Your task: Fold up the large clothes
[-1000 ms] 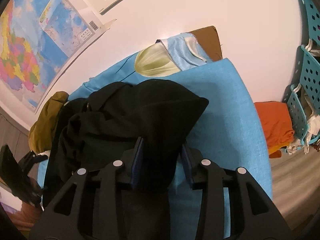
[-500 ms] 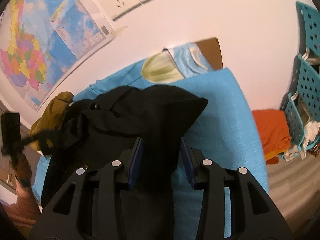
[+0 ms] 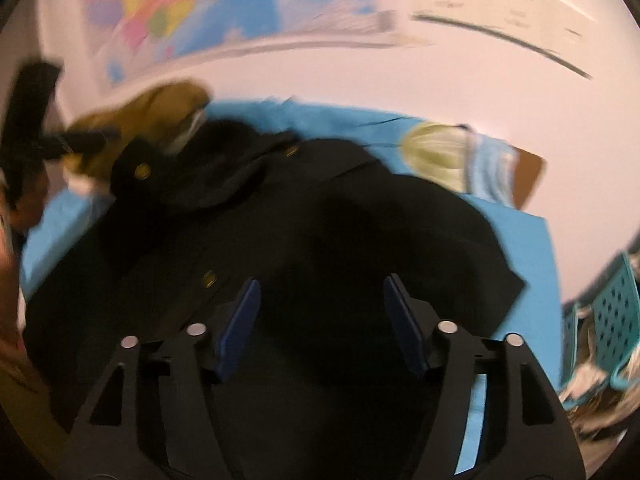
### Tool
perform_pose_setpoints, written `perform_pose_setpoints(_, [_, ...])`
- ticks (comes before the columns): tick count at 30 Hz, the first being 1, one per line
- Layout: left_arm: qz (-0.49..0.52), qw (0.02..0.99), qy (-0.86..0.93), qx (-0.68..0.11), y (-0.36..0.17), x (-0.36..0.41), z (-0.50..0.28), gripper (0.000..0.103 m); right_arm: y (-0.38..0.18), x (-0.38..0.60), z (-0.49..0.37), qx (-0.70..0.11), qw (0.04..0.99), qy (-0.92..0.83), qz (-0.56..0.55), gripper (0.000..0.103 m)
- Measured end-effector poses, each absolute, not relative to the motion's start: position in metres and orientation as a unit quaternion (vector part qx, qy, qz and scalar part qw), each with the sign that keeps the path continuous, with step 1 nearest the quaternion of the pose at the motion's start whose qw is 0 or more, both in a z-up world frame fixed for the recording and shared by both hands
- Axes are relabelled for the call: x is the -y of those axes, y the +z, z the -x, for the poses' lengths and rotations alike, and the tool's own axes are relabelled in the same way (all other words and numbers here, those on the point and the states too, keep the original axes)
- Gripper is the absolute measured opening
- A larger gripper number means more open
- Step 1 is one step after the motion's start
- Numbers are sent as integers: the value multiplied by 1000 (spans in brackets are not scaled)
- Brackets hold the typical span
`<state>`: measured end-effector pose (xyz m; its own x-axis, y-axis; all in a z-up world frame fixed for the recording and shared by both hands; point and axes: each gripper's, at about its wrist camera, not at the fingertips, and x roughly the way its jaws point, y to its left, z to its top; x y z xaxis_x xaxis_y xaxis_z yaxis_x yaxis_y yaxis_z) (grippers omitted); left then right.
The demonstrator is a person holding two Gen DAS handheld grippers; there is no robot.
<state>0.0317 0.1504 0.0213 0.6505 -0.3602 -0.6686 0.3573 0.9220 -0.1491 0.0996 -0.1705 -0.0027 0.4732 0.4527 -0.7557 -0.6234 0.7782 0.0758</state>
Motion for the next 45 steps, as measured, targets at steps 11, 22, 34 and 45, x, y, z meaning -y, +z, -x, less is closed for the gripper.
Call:
perform_pose_setpoints(11, [-166, 874, -209, -406, -35, -72, -31, 75, -32, 133, -96, -405, 840, 313, 183, 62])
perform_pose_setpoints(22, [-234, 862, -254, -372, -47, -66, 5, 97, -32, 131, -95, -415, 837, 316, 165, 61])
perform_pose_setpoints(34, [-69, 886, -163, -428, -31, -120, -79, 12, -28, 141, -97, -413, 849, 292, 152, 59])
perform_pose_setpoints(45, [91, 843, -78, -525, -36, -184, -141, 17, -40, 137, -95, -415, 838, 273, 225, 26])
